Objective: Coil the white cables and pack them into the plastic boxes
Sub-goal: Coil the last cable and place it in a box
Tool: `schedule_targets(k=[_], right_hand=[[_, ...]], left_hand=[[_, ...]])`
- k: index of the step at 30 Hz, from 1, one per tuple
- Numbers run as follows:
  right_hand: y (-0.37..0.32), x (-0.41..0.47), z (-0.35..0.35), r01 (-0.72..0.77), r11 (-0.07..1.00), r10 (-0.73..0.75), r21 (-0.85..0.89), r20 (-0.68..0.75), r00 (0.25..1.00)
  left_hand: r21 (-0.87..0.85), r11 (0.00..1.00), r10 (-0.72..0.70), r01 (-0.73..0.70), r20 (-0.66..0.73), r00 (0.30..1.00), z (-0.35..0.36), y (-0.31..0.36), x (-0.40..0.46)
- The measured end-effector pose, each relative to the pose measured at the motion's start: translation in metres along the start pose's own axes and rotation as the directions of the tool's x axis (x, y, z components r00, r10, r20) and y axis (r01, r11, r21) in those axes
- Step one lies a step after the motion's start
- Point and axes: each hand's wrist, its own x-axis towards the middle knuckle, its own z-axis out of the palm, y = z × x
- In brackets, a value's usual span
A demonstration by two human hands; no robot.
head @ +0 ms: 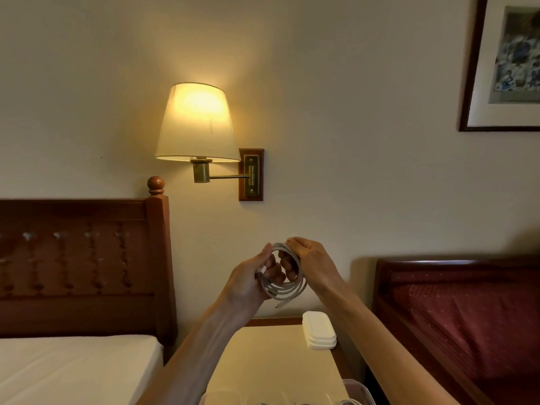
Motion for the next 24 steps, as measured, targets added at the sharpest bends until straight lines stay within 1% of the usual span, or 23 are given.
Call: schedule_targets(k=[2,3,5,6,8,9,10,11,13,14,16,18,19,20,21,22,23,24], right_hand=[[0.006,0.0,-0.005,0.048,0.998,-0.047,-0.047,0.011,0.999],[0.01,-0.001,-0.008,0.058,0.996,-0.058,-0.06,0.017,0.998],[0.02,-0.006,-0.014,0.075,0.989,-0.074,-0.128,0.01,0.997],[0.023,-0.009,-0.016,0.077,0.981,-0.079,-0.177,-0.004,0.997],[0.024,-0.012,-0.018,0.052,0.968,-0.063,-0.246,-0.035,0.997],[0.021,-0.013,-0.018,0.022,0.975,-0.032,-0.222,-0.043,0.999],[0.016,-0.014,-0.019,-0.031,0.991,0.025,-0.13,-0.051,0.998],[0.009,-0.016,-0.021,-0.1,0.995,0.1,0.004,-0.046,0.994],[-0.005,-0.019,-0.025,-0.215,0.943,0.218,0.254,0.017,0.976],[-0.01,-0.02,-0.025,-0.245,0.909,0.245,0.337,0.043,0.968],[-0.013,-0.019,-0.023,-0.243,0.874,0.252,0.42,0.036,0.967],[-0.012,-0.019,-0.016,-0.196,0.884,0.226,0.424,-0.022,0.974],[-0.008,-0.019,-0.01,-0.155,0.907,0.196,0.391,-0.066,0.978],[-0.003,-0.02,-0.003,-0.096,0.944,0.141,0.314,-0.125,0.982],[0.006,-0.021,0.005,-0.014,0.983,0.051,0.185,-0.199,0.979],[0.014,-0.022,0.012,0.078,0.997,-0.073,0.005,-0.275,0.959],[0.022,-0.023,0.019,0.168,0.969,-0.221,-0.182,-0.33,0.918],[0.029,-0.023,0.023,0.247,0.908,-0.364,-0.338,-0.348,0.864]], left_hand=[[0.083,0.994,0.081,-0.072,-0.108,0.991,0.001,0.001,0.002],[0.113,0.987,0.133,-0.118,-0.138,0.981,0.001,0.004,0.003],[0.121,0.976,0.201,-0.182,-0.175,0.964,-0.002,0.009,0.004],[0.153,0.967,0.23,-0.203,-0.187,0.955,-0.003,0.011,0.005],[0.271,0.935,0.287,-0.228,-0.2,0.937,-0.003,0.01,0.005],[0.326,0.915,0.314,-0.239,-0.201,0.928,-0.003,0.006,0.006],[0.379,0.891,0.342,-0.248,-0.203,0.918,-0.004,0.001,0.006],[0.43,0.866,0.37,-0.257,-0.203,0.906,-0.005,-0.004,0.007],[0.495,0.821,0.422,-0.284,-0.192,0.886,-0.009,-0.013,0.009],[0.517,0.802,0.444,-0.298,-0.183,0.877,-0.011,-0.016,0.01],[0.555,0.773,0.469,-0.308,-0.173,0.866,-0.012,-0.018,0.01],[0.545,0.782,0.46,-0.302,-0.178,0.87,-0.011,-0.019,0.01],[0.512,0.808,0.437,-0.292,-0.188,0.88,-0.011,-0.019,0.01],[0.468,0.842,0.398,-0.267,-0.208,0.893,-0.01,-0.017,0.009],[0.403,0.887,0.34,-0.226,-0.238,0.91,-0.011,-0.015,0.009],[0.296,0.939,0.258,-0.178,-0.257,0.932,-0.011,-0.012,0.008],[0.145,0.981,0.164,-0.131,-0.243,0.956,-0.01,-0.011,0.007],[-0.012,0.996,0.085,-0.089,-0.197,0.977,-0.009,-0.01,0.005]])
